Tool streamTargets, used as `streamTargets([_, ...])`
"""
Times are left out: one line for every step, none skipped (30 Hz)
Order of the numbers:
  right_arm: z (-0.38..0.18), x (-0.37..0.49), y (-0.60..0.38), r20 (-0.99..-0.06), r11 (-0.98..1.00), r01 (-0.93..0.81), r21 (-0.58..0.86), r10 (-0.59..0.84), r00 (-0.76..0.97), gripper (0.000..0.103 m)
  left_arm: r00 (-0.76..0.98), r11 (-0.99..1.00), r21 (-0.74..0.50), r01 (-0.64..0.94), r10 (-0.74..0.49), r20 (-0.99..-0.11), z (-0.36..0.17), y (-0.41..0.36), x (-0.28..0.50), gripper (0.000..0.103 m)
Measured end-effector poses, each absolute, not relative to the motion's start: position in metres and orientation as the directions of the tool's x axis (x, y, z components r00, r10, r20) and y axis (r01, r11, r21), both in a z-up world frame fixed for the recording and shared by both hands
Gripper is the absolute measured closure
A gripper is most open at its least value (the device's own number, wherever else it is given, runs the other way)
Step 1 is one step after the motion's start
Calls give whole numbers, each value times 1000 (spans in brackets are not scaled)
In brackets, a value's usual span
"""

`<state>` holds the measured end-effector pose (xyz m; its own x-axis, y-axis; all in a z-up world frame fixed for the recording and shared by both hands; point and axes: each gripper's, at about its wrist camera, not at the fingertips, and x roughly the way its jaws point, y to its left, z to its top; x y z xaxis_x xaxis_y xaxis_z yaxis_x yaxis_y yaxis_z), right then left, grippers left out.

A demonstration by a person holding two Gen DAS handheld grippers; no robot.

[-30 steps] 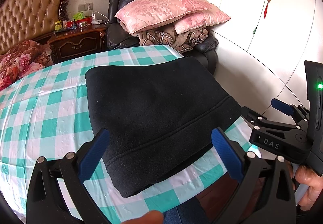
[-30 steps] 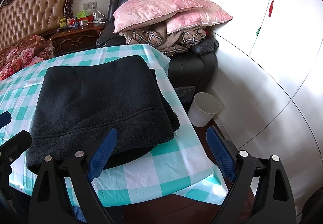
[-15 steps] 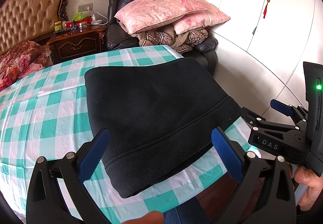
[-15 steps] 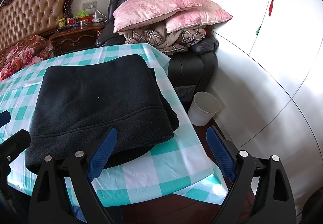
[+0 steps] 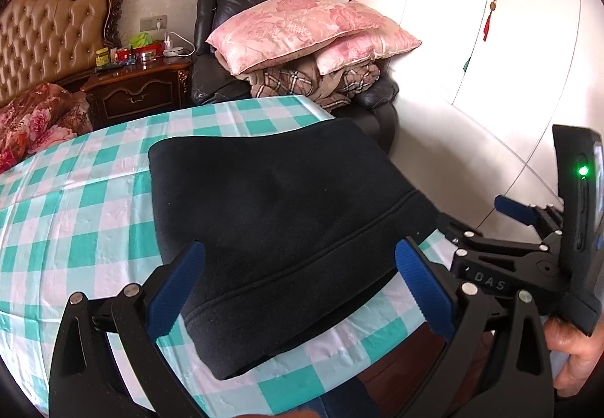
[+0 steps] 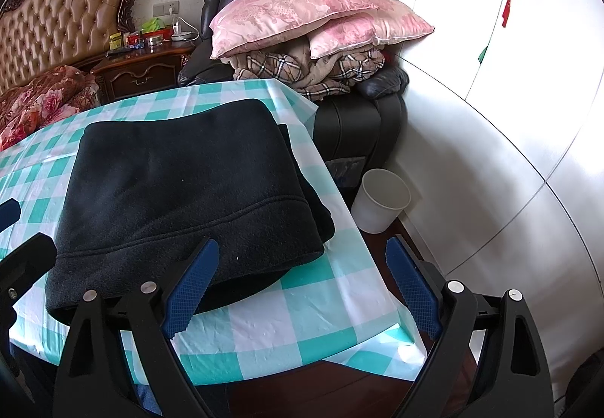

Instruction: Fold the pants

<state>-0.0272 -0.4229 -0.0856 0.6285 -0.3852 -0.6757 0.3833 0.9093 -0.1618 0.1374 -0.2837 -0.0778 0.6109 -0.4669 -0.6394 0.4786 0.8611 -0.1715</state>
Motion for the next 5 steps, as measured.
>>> streamTargets([-87, -28, -423, -677, 909, 385, -161, -385, 627, 16, 606, 854, -186, 486, -483, -632, -77, -282, 137, 2])
streamTargets([-89, -28, -423, -677, 908, 387, -162, -388, 625, 16, 604, 848, -194, 493, -494, -625, -75, -279, 135, 2])
streamTargets([-90, -28, -423, -676, 907, 388, -164, -390, 625, 16, 607, 848, -194, 493, -495, -622, -74, -278, 135, 2])
streamTargets([-92, -29, -421, -676, 907, 387, -165, -390, 626, 16, 610, 850, -196, 489, -494, -619, -74, -275, 135, 2])
streamTargets([-92, -28, -420, -676, 907, 388, -165, -390, 625, 16, 613, 853, -203, 480, -492, -618, -73, -270, 136, 2])
